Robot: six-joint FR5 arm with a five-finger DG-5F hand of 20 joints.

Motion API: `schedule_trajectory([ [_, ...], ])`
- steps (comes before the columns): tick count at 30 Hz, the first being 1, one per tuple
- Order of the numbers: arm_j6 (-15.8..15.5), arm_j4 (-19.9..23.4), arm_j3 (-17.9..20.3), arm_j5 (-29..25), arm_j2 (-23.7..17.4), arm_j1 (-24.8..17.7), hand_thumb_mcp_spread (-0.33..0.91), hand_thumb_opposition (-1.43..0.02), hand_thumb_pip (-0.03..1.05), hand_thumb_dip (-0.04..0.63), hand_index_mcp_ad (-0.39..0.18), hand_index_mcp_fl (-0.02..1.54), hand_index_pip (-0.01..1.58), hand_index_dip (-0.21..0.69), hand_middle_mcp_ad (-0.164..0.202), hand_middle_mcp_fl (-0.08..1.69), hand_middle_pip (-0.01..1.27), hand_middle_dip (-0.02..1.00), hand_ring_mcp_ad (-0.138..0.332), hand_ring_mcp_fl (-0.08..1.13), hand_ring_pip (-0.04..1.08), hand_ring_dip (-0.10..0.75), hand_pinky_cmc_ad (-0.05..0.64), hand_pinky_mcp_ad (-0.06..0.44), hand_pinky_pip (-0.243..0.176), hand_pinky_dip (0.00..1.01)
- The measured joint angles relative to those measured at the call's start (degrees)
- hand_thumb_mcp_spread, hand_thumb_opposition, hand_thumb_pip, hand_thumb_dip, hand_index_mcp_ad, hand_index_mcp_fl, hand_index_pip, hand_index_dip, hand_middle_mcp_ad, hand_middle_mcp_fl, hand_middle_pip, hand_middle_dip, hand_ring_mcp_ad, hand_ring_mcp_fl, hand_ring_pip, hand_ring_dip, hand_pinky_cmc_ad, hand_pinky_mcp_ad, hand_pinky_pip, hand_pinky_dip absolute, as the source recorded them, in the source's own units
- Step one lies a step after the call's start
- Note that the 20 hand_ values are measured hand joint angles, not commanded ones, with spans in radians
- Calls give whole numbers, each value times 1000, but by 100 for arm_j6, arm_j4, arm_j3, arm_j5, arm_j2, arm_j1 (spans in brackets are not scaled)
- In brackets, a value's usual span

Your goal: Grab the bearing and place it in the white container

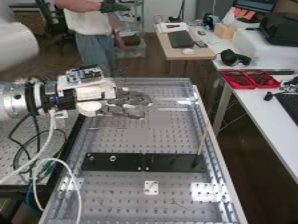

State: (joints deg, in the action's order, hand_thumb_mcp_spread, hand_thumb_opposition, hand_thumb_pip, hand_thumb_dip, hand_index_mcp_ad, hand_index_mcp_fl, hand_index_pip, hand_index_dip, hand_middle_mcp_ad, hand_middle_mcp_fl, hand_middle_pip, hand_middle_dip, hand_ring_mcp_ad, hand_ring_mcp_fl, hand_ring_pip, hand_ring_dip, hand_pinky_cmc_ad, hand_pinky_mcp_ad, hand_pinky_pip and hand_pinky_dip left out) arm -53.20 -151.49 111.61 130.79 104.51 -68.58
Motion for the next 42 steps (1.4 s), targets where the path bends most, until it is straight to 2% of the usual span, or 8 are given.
schedule_trajectory([
  [6, 95, 72, 668, -723, -696, -734, 415, -864, 581, 332, -136, 370, 1281, 87, 38, 77, 136, 188, 94, 12, 91, 75, 363, 279, -65, 178],
  [15, 320, 148, 1255, -1810, -1292, -1768, 415, -864, 581, 332, -136, 379, 1279, 89, 37, 75, 136, 188, 93, 12, 94, 75, 361, 279, -65, 178],
  [22, 449, 205, 1530, -2664, -1562, -2507, 415, -864, 583, 332, -136, 386, 1265, 93, 37, 77, 136, 188, 93, 12, 94, 75, 361, 278, -65, 178],
  [31, 661, 334, 1858, -4023, -1800, -3541, 415, -864, 581, 332, -136, 403, 1250, 94, 33, 77, 136, 188, 94, 12, 94, 75, 361, 279, -65, 178],
  [40, 997, 597, 2195, -5656, -1930, -4575, 415, -864, 581, 332, -136, 403, 1227, 112, 37, 75, 138, 188, 94, 12, 94, 75, 365, 279, -65, 178],
  [42, 1133, 706, 2303, -6167, -1960, -4860, 415, -864, 581, 332, -136, 417, 1215, 113, 35, 75, 136, 188, 94, 12, 94, 75, 361, 278, -65, 178],
])
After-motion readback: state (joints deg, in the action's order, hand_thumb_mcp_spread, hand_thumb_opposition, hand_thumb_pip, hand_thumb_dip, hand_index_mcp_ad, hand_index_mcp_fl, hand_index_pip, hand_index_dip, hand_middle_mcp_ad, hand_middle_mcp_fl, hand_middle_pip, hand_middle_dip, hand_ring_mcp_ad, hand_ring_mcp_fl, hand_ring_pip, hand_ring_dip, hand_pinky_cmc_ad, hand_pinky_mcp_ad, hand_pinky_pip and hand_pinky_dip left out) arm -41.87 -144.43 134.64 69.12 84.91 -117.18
